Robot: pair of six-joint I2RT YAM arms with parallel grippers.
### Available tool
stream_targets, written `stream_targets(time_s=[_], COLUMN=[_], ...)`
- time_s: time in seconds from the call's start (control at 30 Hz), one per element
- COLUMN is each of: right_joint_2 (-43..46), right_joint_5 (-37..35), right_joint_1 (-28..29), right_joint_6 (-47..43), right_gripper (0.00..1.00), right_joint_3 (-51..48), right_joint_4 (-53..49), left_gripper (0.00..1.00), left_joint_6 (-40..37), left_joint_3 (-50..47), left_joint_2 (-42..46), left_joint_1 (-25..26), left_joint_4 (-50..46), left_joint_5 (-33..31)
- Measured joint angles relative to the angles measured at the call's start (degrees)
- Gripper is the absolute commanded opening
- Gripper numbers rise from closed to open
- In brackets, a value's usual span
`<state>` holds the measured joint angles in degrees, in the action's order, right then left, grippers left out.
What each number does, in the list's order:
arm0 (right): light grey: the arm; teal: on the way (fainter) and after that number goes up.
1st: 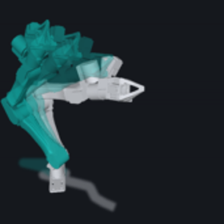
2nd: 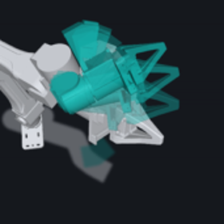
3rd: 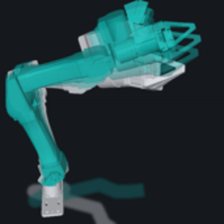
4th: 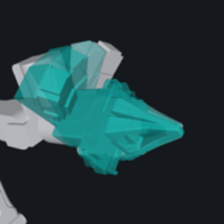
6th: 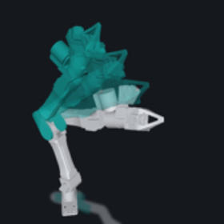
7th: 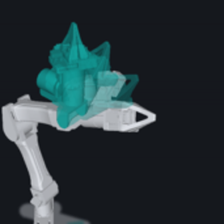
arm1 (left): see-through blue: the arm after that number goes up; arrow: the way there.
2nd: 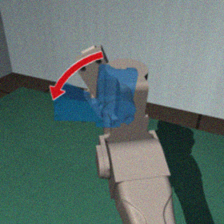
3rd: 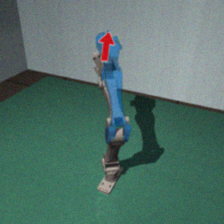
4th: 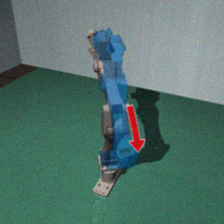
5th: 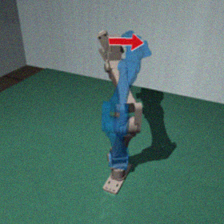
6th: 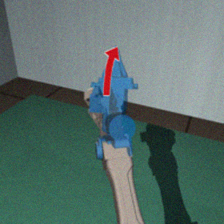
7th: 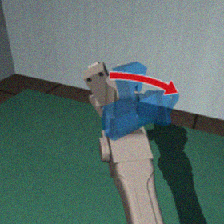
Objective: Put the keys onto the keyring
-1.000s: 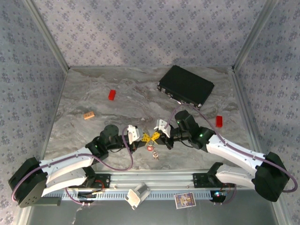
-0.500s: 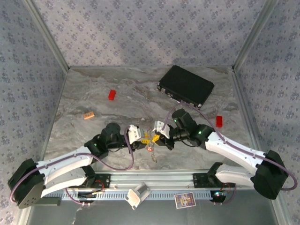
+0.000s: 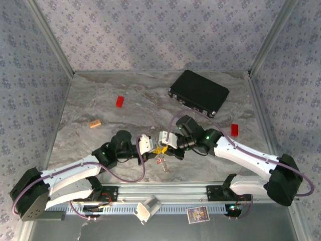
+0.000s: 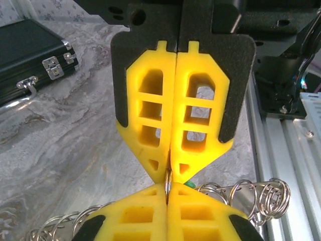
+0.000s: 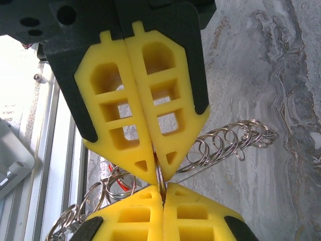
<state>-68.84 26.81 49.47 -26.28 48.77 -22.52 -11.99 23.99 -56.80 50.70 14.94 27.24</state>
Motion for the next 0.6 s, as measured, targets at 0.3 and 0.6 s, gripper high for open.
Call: stream_targets(time_s=[0.3, 0.6], right_joint_2=[5.8, 5.9], right_joint_5=[4.9, 6.6], right_joint_1=[-3.3, -3.3], right_joint_6=[7.7, 12.2], right_gripper=[0.27, 0.24], right_joint_3=[-9.5, -13.0], right_joint_4=[11.9, 19.4], left_gripper=[0.00, 0.00], left_joint_6=[3.5, 7.4], left_joint_3=[-3.0, -7.0], left_joint_2=[0.2, 0.2], left_joint_1=[0.0, 0.0], left_joint_4=[6.1, 14.2], left_joint_5=[0.2, 0.0])
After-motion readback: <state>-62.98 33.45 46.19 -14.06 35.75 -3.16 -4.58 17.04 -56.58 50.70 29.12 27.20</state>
